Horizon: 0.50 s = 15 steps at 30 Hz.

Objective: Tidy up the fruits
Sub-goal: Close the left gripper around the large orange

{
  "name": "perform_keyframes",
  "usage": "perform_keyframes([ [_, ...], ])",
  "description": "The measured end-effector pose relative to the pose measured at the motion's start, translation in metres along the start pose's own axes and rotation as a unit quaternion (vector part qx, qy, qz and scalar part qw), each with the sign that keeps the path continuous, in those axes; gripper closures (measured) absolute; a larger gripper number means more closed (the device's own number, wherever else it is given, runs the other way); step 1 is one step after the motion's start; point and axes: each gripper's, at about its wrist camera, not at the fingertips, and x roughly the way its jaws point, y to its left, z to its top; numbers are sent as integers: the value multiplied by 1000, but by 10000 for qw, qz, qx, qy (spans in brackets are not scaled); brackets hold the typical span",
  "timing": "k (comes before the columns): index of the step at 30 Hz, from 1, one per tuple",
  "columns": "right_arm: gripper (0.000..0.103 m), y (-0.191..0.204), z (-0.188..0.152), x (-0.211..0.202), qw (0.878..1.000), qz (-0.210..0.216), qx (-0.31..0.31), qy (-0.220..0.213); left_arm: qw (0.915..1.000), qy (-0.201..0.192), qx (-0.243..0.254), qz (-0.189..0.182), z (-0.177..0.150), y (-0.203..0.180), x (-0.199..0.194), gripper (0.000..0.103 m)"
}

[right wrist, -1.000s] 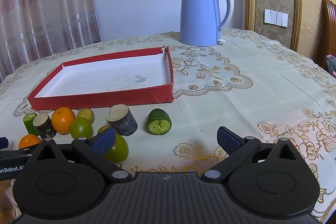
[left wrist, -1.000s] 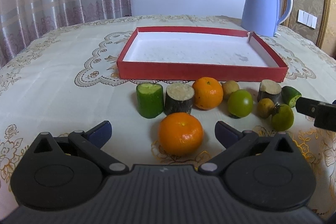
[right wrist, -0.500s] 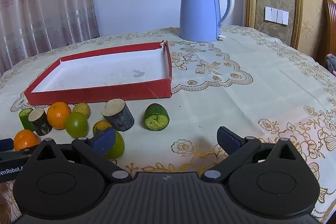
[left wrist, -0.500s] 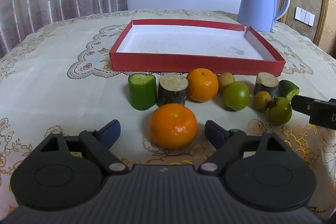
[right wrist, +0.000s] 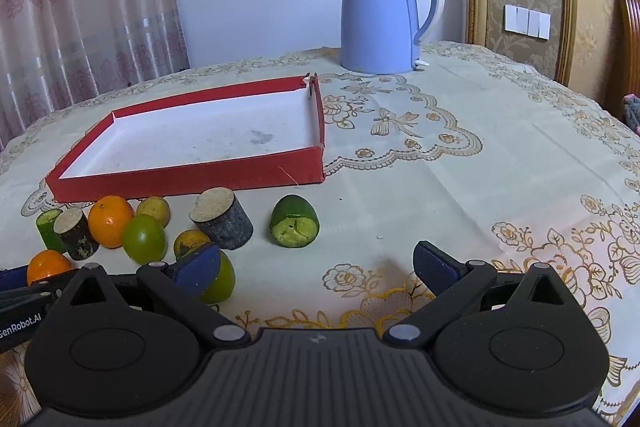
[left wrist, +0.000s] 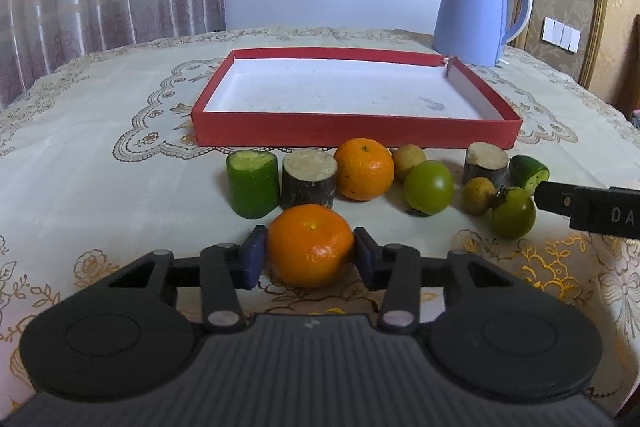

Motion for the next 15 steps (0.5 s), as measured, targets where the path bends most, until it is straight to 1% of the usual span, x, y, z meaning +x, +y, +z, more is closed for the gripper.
perform_keyframes([
  [4, 0, -9, 0, -5, 9999, 1, 0, -119, 10000, -62, -52, 23, 1, 4, -6, 61],
  [6, 0, -17, -2, -7, 9998, -94, -42, -177, 9999, -114, -52, 32, 2, 6, -9, 61],
  [8, 0, -26, -3, -8, 9998, -102, -19, -152, 9999, -124, -46, 95, 2, 9, -10, 61],
  [11, 0, -38, -4, -7, 9998, -59, 152, -137, 9999, -71, -124, 80, 2, 14, -8, 61],
  [15, 0, -40, 0, 2, 9998, 17, 193, -86, 9998, -33, -176, 79, 2, 17, -6, 61],
])
